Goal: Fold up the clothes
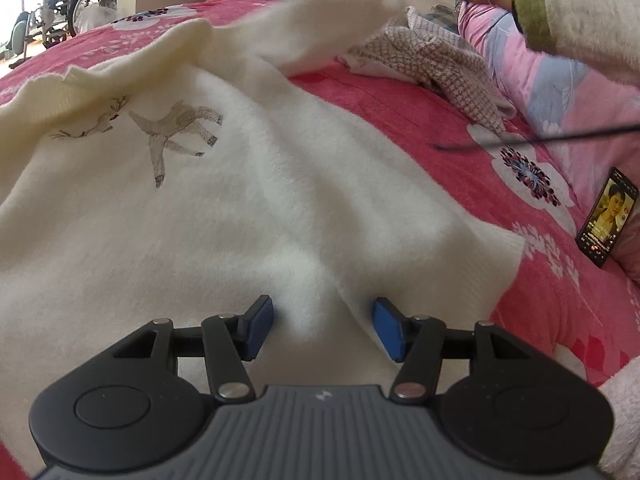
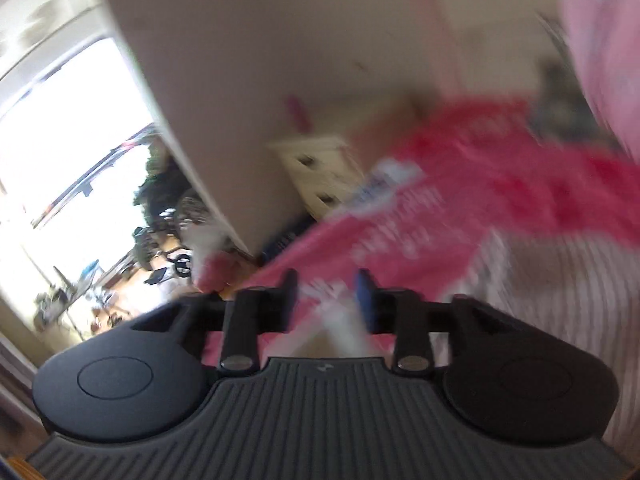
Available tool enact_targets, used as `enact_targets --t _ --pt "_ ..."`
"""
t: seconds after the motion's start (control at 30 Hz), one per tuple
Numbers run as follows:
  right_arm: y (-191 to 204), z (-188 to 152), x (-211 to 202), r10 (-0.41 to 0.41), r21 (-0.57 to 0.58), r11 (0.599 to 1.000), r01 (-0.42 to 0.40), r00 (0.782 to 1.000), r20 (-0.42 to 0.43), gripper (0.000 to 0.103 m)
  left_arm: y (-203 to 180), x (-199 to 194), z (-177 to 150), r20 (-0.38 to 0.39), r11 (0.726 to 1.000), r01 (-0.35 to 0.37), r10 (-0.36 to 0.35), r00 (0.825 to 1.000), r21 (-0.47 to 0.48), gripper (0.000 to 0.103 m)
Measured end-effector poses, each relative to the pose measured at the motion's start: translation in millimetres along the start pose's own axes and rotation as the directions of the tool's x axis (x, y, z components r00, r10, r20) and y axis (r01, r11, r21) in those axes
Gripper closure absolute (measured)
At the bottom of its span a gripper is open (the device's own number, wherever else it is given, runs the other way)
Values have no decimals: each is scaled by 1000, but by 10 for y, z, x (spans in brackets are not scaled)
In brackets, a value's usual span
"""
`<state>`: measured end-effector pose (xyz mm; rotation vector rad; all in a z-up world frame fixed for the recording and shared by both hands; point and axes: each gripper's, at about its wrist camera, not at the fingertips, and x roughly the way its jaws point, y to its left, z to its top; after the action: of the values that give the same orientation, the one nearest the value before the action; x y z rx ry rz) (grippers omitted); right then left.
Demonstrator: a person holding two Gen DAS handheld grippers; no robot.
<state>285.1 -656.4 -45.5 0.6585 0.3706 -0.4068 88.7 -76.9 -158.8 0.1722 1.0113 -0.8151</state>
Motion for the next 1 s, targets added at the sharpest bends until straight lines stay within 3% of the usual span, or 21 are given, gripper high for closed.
enact_targets --t 0.13,0.3,0.37,0.47,0.6,0.7,0.83,0.93,1.0 --pt "-292 -332 -328 120 94 989 -117 993 -21 62 21 -15 -4 0 1000 7 -7 1000 0 45" --pt "-301 -677 -1142 284 38 959 -282 953 -109 62 57 -34 -1 6 1000 11 -11 1000 -16 45" --pt "-267 -738 -1541 352 8 935 -355 923 -158 62 65 -48 -2 10 1000 9 -9 1000 -24 45" --pt "-204 -861 -2082 450 -9 883 -469 853 -264 62 74 -75 -4 16 999 4 -3 1000 -36 45" --pt "-96 -1168 -2551 481 -33 844 -535 783 -395 62 75 -103 -2 21 999 -10 11 1000 -50 45" --pt "-141 -1686 -2601 460 53 855 -516 708 -536 61 42 -140 -2 22 998 -17 18 1000 -62 45" --pt "-331 -2518 -2386 335 93 917 -388 623 -707 61 -64 -197 -39 18 999 -27 27 999 -40 45" --pt "-457 -2940 -2311 270 84 945 -315 612 -744 61 -167 -230 -92 8 999 -35 35 999 -6 45" --pt "-484 -3134 -2329 265 95 949 -300 604 -752 68 -227 -233 -128 -8 999 -32 32 999 13 45"
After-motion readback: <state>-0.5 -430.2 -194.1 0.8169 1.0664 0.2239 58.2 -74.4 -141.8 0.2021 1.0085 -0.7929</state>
